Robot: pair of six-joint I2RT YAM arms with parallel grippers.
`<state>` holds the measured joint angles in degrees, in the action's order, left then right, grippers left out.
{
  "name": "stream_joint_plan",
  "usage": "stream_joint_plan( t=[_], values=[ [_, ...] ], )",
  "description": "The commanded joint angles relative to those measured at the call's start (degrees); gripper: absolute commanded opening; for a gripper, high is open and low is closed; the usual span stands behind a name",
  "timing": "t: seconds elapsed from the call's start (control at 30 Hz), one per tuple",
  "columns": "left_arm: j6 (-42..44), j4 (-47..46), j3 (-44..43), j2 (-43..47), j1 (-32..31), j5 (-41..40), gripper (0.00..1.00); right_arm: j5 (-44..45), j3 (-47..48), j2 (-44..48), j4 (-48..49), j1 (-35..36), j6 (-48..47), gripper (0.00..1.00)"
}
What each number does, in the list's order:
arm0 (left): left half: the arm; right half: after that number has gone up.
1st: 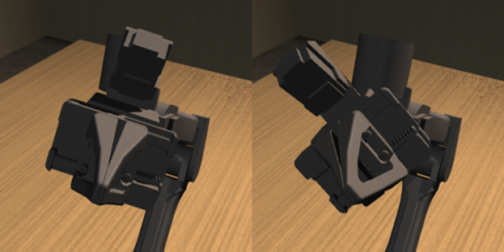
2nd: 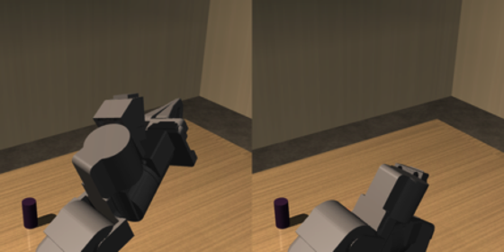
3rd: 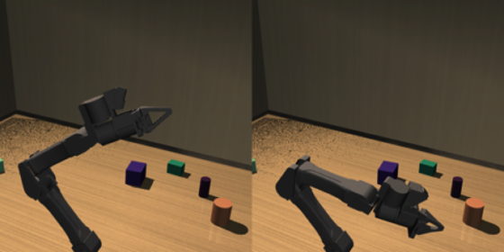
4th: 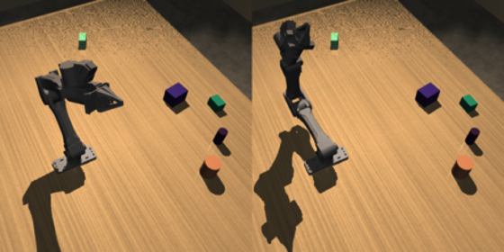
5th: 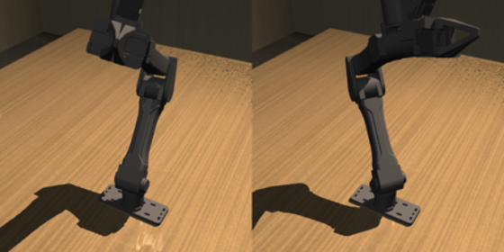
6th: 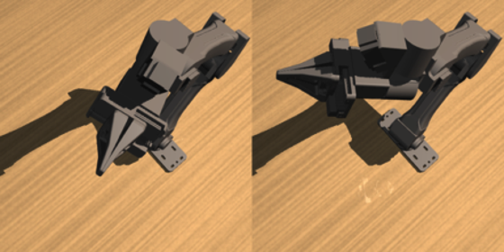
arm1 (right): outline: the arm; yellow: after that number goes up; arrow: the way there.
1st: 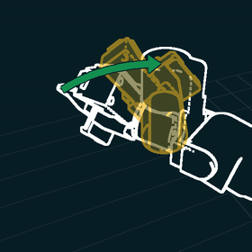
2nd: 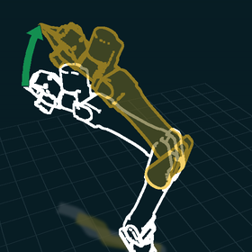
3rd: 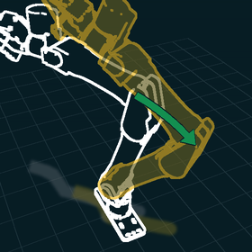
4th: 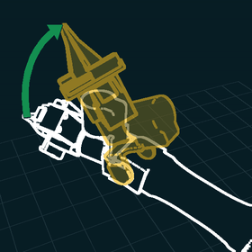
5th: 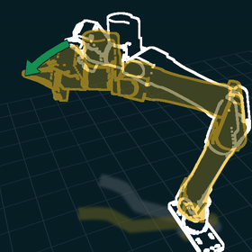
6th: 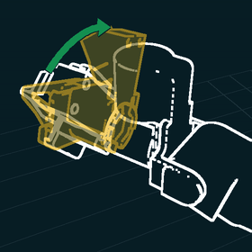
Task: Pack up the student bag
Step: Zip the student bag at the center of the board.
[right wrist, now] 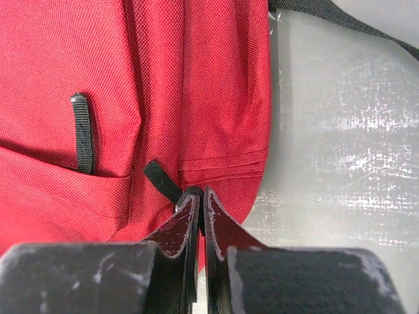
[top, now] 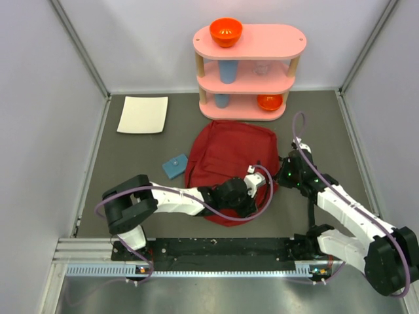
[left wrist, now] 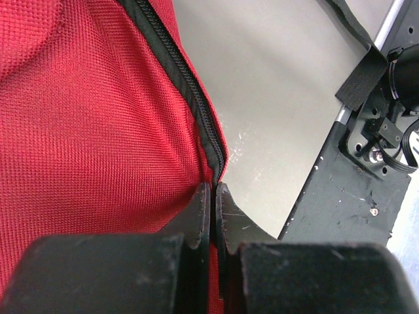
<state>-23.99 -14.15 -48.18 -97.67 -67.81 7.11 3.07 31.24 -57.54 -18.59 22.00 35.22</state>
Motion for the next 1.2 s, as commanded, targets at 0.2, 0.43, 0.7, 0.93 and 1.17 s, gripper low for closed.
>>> stream_joint_plan(
  t=[0.2,0.43,0.7,0.93,1.17],
  values=[
    [-0.27,8.08,-1.55,2.48,-2.59,10.71,0.0,5.37,6.2,-0.03,6.9,-1.7,-3.4,0.0],
    [1.22,17.63,-5.35,12.22,-1.89,-0.57,0.82,5.63,9.97,-0.21,1.19,-2.84,-3.94,0.4],
    [-1.41,25.75,2.21,32.62,14.79,-14.14,0.99,-2.43,3.57,9.63,-0.57,-2.75,5.29,0.84],
    [-2.11,32.96,4.59,31.93,24.04,-15.99,0.99,-7.64,-5.92,10.69,0.13,-2.75,11.45,0.86],
    [-5.36,29.01,9.86,28.85,26.85,-12.22,0.99,-11.15,-8.57,4.39,4.78,-2.84,11.1,0.78]
  ],
)
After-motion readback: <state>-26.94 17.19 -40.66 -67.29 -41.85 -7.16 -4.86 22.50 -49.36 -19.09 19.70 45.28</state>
